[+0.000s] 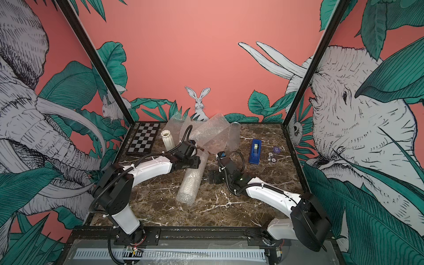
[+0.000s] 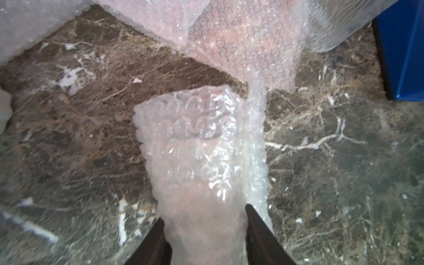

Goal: Wrap vases in bubble wrap
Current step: Move the wrapped vase to the center of the board.

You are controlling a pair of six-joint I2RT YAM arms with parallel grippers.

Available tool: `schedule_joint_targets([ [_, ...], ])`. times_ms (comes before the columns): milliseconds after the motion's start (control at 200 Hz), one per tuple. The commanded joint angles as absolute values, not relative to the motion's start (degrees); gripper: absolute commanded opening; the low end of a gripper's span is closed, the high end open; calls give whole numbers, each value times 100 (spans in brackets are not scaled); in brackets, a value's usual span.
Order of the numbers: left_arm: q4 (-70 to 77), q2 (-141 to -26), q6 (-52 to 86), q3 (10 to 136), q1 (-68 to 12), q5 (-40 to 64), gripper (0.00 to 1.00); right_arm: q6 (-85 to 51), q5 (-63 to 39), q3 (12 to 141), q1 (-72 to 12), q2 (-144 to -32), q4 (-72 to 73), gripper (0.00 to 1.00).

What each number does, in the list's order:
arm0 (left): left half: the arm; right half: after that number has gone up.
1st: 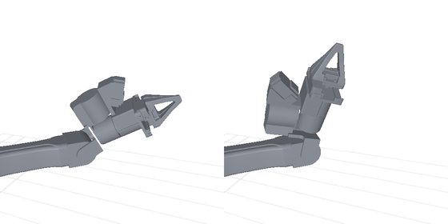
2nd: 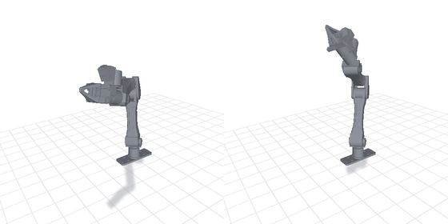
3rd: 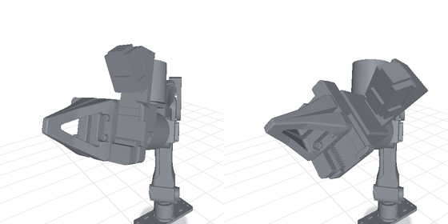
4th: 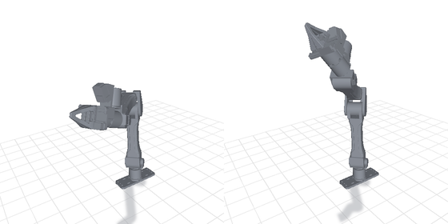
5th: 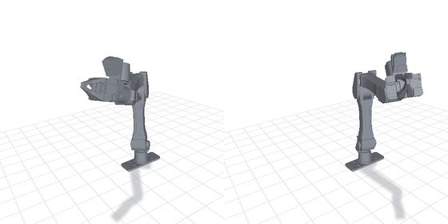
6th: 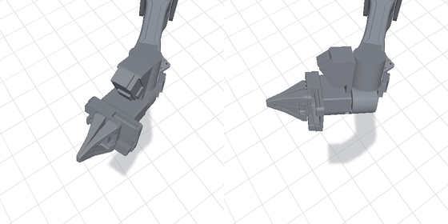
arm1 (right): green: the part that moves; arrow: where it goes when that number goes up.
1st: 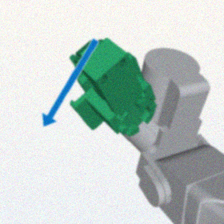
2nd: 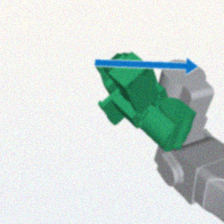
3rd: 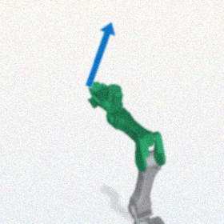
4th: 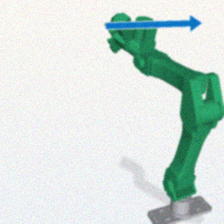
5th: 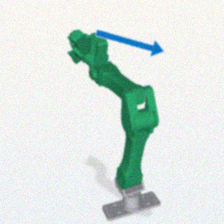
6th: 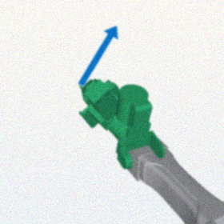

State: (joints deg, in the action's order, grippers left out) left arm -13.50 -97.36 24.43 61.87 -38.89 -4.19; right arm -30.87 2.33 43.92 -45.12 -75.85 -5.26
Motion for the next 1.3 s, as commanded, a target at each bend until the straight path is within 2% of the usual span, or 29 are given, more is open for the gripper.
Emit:
schedule_joint_targets([
  [0,-2898,-9643,2436,5608,-3915,-812,49,-3190,15,4551,-4556,-8105,-378,91],
  [290,-3153,-9108,2822,5077,-3878,-1338,50,-3175,-635,5451,-5266,-9913,61,86],
  [425,-3117,-8834,2945,4806,-3594,-1187,50,-3169,-974,5845,-5415,-10373,372,85],
  [730,-3221,-8040,2938,4383,-2424,-1163,50,-3272,-1520,7669,-5761,-11812,614,84],
  [955,-3210,-7401,2694,4107,-903,-854,50,-3278,-1586,9198,-6137,-12828,200,84],
  [1060,-3154,-7404,2587,4177,-433,-600,51,-3236,-1630,9894,-6246,-13264,-66,84],
  [1170,-3197,-7422,2571,4297,-343,-592,52,-3180,-1550,10199,-6247,-13385,-208,85],
  [1295,-3339,-7301,2619,4405,-335,-660,56,-2841,-1215,9901,-6199,-12887,-322,87],
])
